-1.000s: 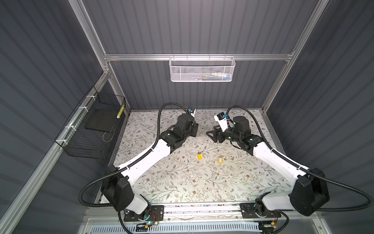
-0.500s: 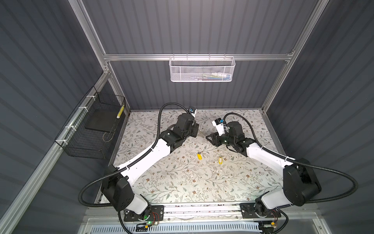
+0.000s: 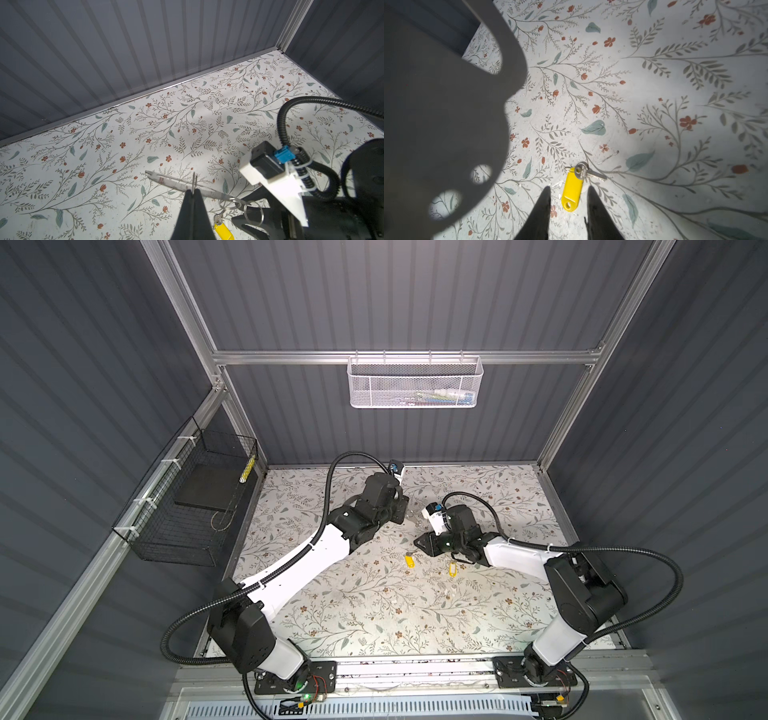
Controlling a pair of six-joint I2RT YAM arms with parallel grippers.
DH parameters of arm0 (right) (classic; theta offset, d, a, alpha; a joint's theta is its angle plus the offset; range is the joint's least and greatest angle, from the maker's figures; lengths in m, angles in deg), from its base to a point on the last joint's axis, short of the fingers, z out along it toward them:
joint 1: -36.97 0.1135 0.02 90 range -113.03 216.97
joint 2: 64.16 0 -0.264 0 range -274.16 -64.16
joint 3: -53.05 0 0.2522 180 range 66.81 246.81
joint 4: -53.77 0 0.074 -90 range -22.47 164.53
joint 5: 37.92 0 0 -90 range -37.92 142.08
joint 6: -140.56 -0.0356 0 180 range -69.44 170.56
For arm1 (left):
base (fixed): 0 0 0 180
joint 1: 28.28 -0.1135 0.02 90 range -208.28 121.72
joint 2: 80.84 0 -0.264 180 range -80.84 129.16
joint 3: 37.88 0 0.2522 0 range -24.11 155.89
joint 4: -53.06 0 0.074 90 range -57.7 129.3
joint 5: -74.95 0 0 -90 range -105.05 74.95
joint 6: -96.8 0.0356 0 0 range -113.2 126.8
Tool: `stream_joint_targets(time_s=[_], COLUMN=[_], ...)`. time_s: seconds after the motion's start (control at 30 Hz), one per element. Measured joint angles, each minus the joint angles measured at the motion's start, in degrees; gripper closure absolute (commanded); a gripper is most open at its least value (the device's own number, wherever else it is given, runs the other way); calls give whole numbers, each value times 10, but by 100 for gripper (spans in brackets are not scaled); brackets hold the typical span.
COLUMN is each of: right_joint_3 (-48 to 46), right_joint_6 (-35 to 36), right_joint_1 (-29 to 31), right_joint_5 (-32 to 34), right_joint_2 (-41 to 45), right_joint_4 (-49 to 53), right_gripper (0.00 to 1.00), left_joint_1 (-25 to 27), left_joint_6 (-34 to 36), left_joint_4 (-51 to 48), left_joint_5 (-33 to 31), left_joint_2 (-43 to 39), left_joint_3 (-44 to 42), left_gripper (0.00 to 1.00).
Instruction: Put the keys on the keyring
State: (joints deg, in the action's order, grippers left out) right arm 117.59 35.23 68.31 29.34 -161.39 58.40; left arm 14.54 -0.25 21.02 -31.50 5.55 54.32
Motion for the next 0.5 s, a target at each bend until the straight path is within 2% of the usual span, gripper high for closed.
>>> stream_joint_targets(time_s=[0.13, 0.27, 0.37, 0.5], right_joint_3=[0, 0, -5, -39], right_joint_6=[-2, -12, -14, -30], right_joint_1=[8, 11, 11, 12], right_joint_5=[6, 30, 43, 95], right_joint_2=[-25, -30, -27, 1], right_joint_4=[-2, 6, 7, 29], right_gripper=[68, 63, 64, 63], left_joint_1=[0, 0, 0, 0], left_joint_6=[4, 5, 7, 9], left_joint_4=[0, 0, 3, 3], left_joint_5=[0, -1, -3, -3], left_joint_2=[0, -3, -12, -20], left_joint_3=[0, -2, -9, -13], left_gripper=[100, 100, 100, 100])
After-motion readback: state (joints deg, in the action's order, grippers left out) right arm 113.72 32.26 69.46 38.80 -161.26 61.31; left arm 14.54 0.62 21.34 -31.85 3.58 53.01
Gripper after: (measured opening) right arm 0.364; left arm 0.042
